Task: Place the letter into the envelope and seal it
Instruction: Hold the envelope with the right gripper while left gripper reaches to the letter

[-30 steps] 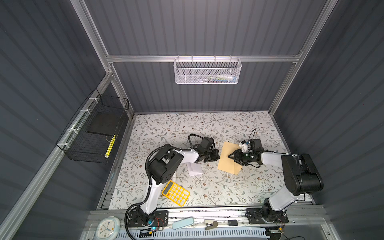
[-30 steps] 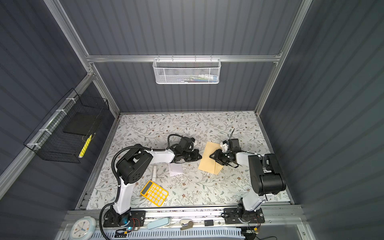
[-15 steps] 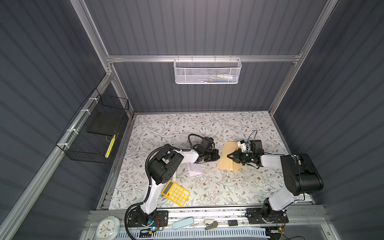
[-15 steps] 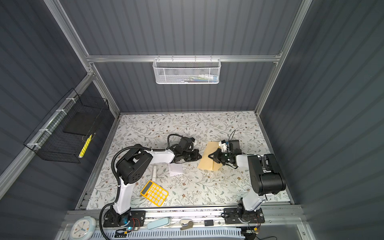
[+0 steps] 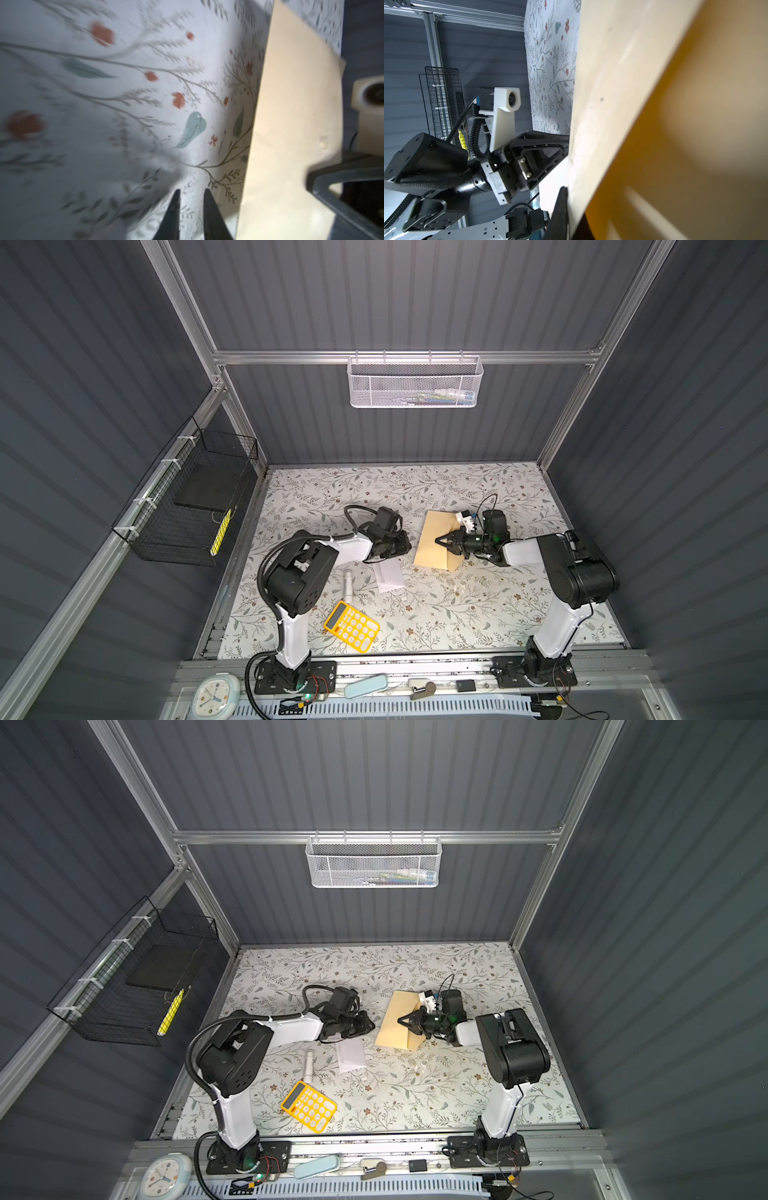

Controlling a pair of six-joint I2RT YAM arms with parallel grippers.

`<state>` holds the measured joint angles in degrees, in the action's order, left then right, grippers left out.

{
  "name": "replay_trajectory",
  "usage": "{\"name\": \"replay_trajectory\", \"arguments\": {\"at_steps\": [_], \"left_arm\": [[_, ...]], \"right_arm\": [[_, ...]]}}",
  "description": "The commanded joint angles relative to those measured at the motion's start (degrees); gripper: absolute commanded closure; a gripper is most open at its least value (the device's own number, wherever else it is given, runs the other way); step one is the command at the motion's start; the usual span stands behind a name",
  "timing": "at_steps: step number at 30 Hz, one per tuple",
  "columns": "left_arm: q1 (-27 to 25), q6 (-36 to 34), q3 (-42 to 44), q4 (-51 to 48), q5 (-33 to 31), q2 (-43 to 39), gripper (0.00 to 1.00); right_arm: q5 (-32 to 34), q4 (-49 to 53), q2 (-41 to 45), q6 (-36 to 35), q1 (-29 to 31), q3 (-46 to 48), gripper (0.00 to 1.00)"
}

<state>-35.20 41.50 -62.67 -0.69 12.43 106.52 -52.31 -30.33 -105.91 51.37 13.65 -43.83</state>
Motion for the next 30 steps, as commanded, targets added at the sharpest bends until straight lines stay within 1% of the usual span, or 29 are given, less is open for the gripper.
{"name": "replay_trajectory", "arguments": {"at_steps": [1, 2, 4, 7, 9, 10, 12, 14, 16, 17, 18, 19, 22, 25, 28, 30], "left_arm": [[0.55, -2.82, -1.56, -7.07, -3.46, -7.25, 0.62], [0.86, -2.83, -1.97, -8.73, -4.68, -8.6, 0.57], [1.69, -2.78, -3.25, -13.43, -8.51, -11.58, 0.42], [2.67, -2.93, -4.11, -17.97, -11.59, -16.12, 0.3], [2.76, -3.61, -3.9, -19.11, -11.28, -18.8, 0.24], [2.77, -3.95, -3.86, -20.22, -10.37, -19.75, 0.22], [2.77, -5.15, -3.79, -23.94, -8.87, -20.93, 0.19], [2.77, -5.25, -1.84, -26.12, -7.61, -22.6, 0.19], [2.77, -4.45, 1.93, -25.8, -5.61, -24.72, 0.18], [2.76, -3.62, 3.68, -25.04, -4.24, -25.52, 0.17], [2.77, -2.91, 5.7, -24.0, -2.78, -26.28, 0.17], [2.77, -2.15, 7.07, -23.34, -1.64, -26.89, 0.17], [2.77, 0.91, 11.74, -20.66, -0.14, -29.41, 0.17], [2.77, 3.23, 14.94, -18.11, -0.51, -31.65, 0.17], [2.77, 4.87, 16.73, -17.08, -0.3, -32.38, 0.17], [2.77, 6.93, 19.12, -13.32, 1.06, -32.6, 0.17]], "right_arm": [[1.09, 2.95, -1.49, -1.7, 2.25, -4.28, 1.0], [1.48, 3.68, -2.03, -1.91, 2.74, -5.18, 1.0], [2.08, 5.83, -3.61, -2.8, 3.5, -7.5, 1.0], [1.83, 6.83, -6.23, -3.01, 4.34, -10.23, 1.0], [1.61, 8.44, -8.16, -3.4, 4.96, -12.23, 1.0], [1.61, 10.08, -9.06, -4.14, 5.52, -13.56, 0.98], [2.32, 12.74, -9.68, -5.4, 6.3, -14.96, 0.94], [2.95, 14.33, -9.5, -6.06, 6.65, -15.23, 0.89], [3.33, 15.85, -8.9, -6.73, 6.63, -15.31, 0.76], [3.64, 16.94, -8.53, -7.27, 6.57, -15.38, 0.72], [4.24, 19.01, -7.86, -8.23, 6.6, -15.65, 0.65], [5.16, 21.46, -7.16, -9.44, 6.57, -15.97, 0.6], [7.89, 30.89, -4.36, -13.99, 6.28, -17.49, 0.55], [9.68, 36.48, -1.3, -16.49, 5.82, -17.77, 0.46], [13.08, 42.63, 1.29, -19.35, 5.42, -18.11, 0.37], [15.14, 46.68, 2.07, -21.18, 5.34, -18.65, 0.32]]}}
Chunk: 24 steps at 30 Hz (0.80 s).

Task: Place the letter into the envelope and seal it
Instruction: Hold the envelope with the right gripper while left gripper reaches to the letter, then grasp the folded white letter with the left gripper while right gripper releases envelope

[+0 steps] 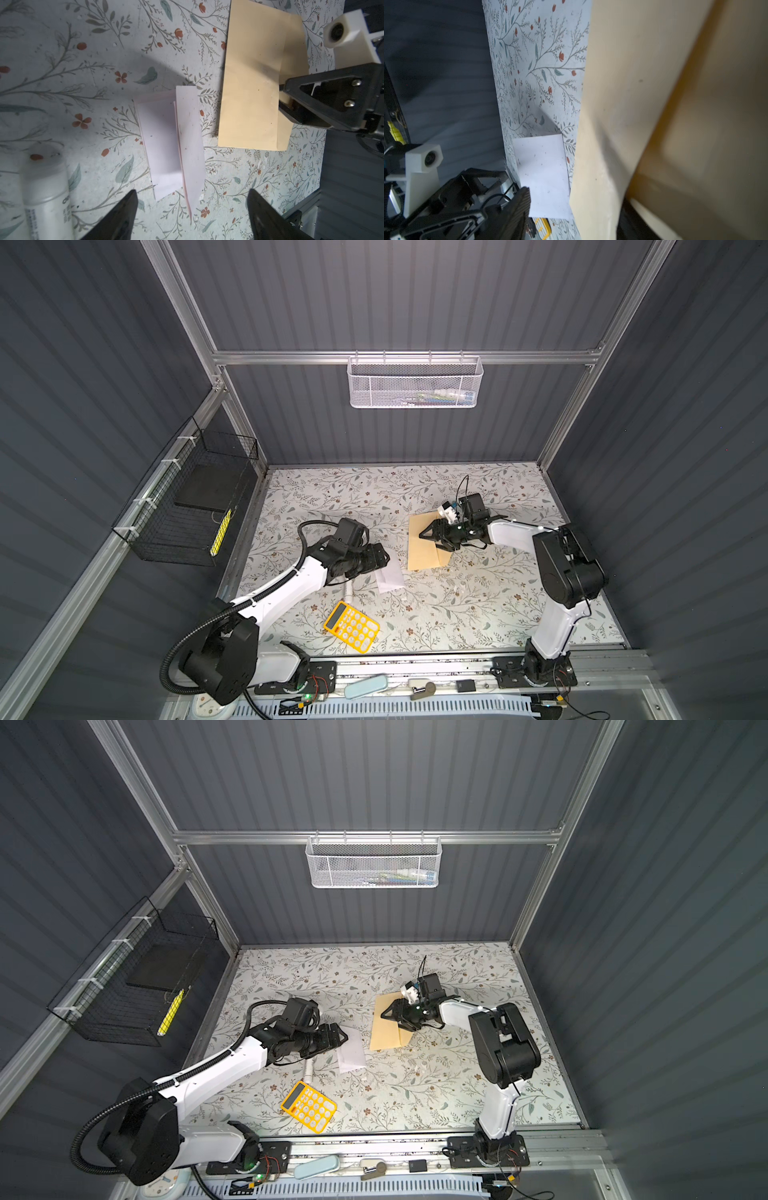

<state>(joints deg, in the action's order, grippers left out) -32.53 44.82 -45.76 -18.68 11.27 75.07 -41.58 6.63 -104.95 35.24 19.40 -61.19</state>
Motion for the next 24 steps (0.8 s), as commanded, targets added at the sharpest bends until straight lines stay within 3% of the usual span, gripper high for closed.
{"name": "replay_trajectory", "arguments": {"at_steps": [1, 7, 13, 19, 24], "left_arm": [[0.1, 4.48, 3.12, 6.85, 3.02, -0.85, 0.17], [0.01, 7.6, 7.05, 17.31, 6.21, 3.15, 0.21], [0.01, 7.31, 7.74, 20.45, 6.37, 5.83, 0.3], [-1.01, 7.18, 7.42, 23.51, 7.19, 10.37, 0.48], [-2.14, 6.25, 6.32, 22.93, 6.54, 11.48, 0.75]], "right_arm": [[4.64, 10.51, 1.17, -5.4, -0.49, -1.29, 0.31], [6.88, 12.26, 1.6, -5.07, -0.42, -0.67, 0.27], [7.2, 11.29, 0.4, -3.4, -0.17, -0.27, 0.25], [15.6, 17.07, 0.83, -3.67, 0.55, -1.46, 0.24], [17.0, 18.43, 3.13, -4.01, 0.55, -1.05, 0.22]]}}
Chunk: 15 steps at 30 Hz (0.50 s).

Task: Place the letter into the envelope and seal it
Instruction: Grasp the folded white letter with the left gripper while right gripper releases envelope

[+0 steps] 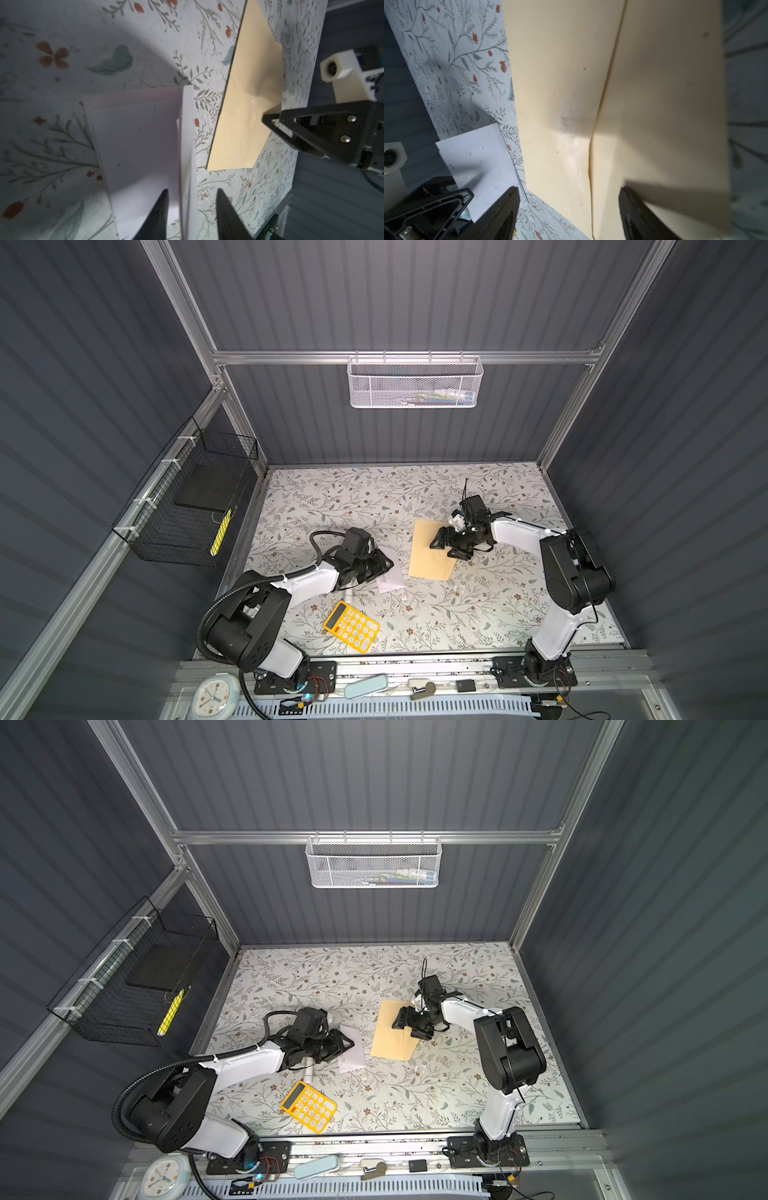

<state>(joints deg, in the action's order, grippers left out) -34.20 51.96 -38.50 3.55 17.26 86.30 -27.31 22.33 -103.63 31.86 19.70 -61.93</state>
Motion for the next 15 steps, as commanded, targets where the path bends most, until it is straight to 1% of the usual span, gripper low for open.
{"name": "replay_trajectory", "arguments": {"at_steps": [1, 3, 5, 8, 10, 13, 15], "left_arm": [[-0.52, -1.09, -0.96, 0.61, 0.42, 0.03, 0.8], [-0.67, -1.54, -1.25, 0.36, 0.26, -0.58, 0.88], [-0.76, -2.23, -1.64, 0.06, 0.62, -1.12, 0.94], [-0.78, -3.29, -2.27, -0.62, 0.89, -3.06, 0.99], [-0.78, -3.77, -2.38, -0.67, 0.62, -5.38, 1.0], [-0.78, -3.91, -2.68, 0.56, 0.28, -9.25, 0.99], [-0.74, -3.27, -2.68, 2.94, 0.6, -11.35, 0.99]], "right_arm": [[2.35, 2.34, 2.68, -0.64, 0.2, 0.07, 0.22], [1.11, 0.61, 5.6, -0.12, 0.25, 1.48, 0.2], [0.07, -0.53, 8.63, 0.22, 0.16, 2.56, 0.17], [-1.74, -1.85, 13.49, 0.27, 0.14, 3.54, 0.13], [-3.04, -2.51, 17.0, 0.96, -0.05, 4.83, 0.1], [-7.55, -8.7, 23.17, 5.15, -0.61, 9.86, 0.01], [-10.16, -14.66, 27.12, 9.16, -0.68, 13.46, 0.01]]}}
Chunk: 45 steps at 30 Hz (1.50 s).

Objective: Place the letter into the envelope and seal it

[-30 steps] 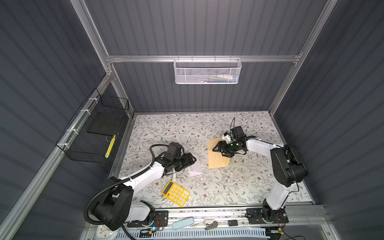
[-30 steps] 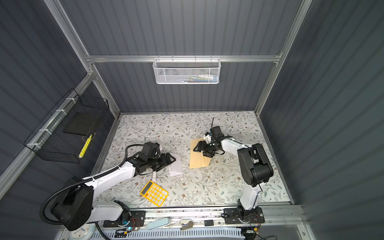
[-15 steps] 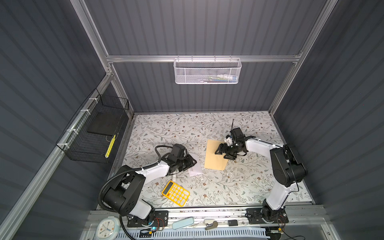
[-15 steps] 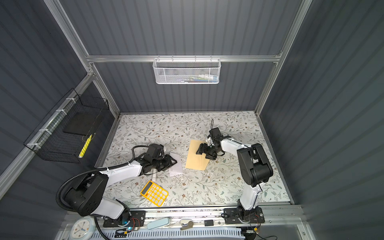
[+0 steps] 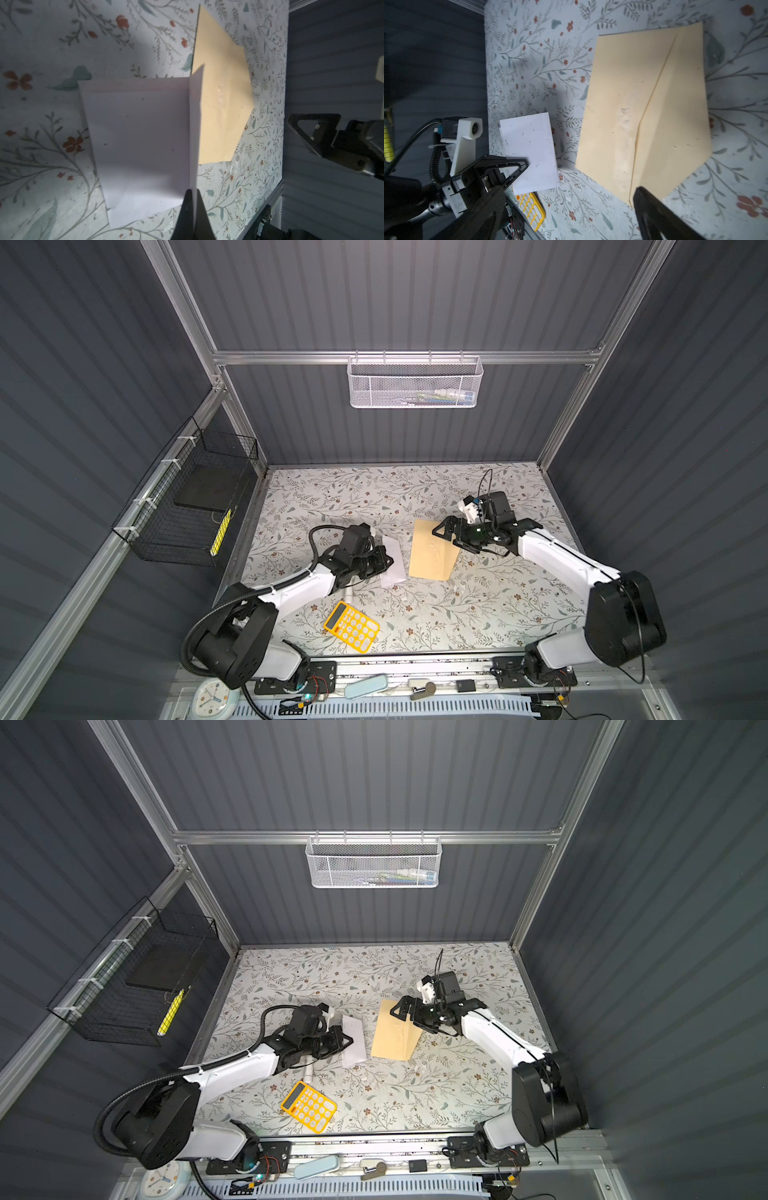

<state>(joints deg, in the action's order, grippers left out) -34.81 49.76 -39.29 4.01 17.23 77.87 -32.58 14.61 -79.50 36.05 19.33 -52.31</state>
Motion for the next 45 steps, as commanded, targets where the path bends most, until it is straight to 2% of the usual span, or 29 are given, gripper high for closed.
{"name": "replay_trajectory", "arguments": {"at_steps": [1, 7, 11, 17, 26, 36, 45], "left_arm": [[-0.13, -0.46, -1.8, 4.09, 1.01, -3.51, 0.99], [-0.35, 3.72, -2.18, 12.44, 4.15, -4.92, 0.99], [-0.87, 5.62, -3.12, 16.1, 5.14, -4.22, 0.98], [-1.8, 6.81, -3.69, 19.02, 4.89, -3.67, 0.98], [-2.54, 7.05, -3.16, 20.47, 3.31, -3.59, 0.98], [-2.61, 7.54, -1.16, 23.56, 2.89, -2.46, 0.98], [-2.7, 7.02, 0.95, 24.33, 2.23, -2.54, 0.98]], "right_arm": [[-6.17, -9.75, 4.36, 6.99, -0.26, 5.55, 0.01], [-10.98, -30.54, 9.72, 18.78, 0.69, 14.41, 0.01], [-10.89, -35.51, 8.24, 19.87, 3.27, 15.72, 0.02], [-10.85, -46.78, 3.55, 24.14, 7.05, 17.12, 0.1], [-10.63, -48.03, -0.11, 23.97, 11.05, 15.0, 0.3], [-10.09, -44.46, 0.65, 22.54, 11.31, 14.06, 0.53], [-9.96, -41.71, 1.05, 21.52, 11.32, 13.07, 0.62]]}}
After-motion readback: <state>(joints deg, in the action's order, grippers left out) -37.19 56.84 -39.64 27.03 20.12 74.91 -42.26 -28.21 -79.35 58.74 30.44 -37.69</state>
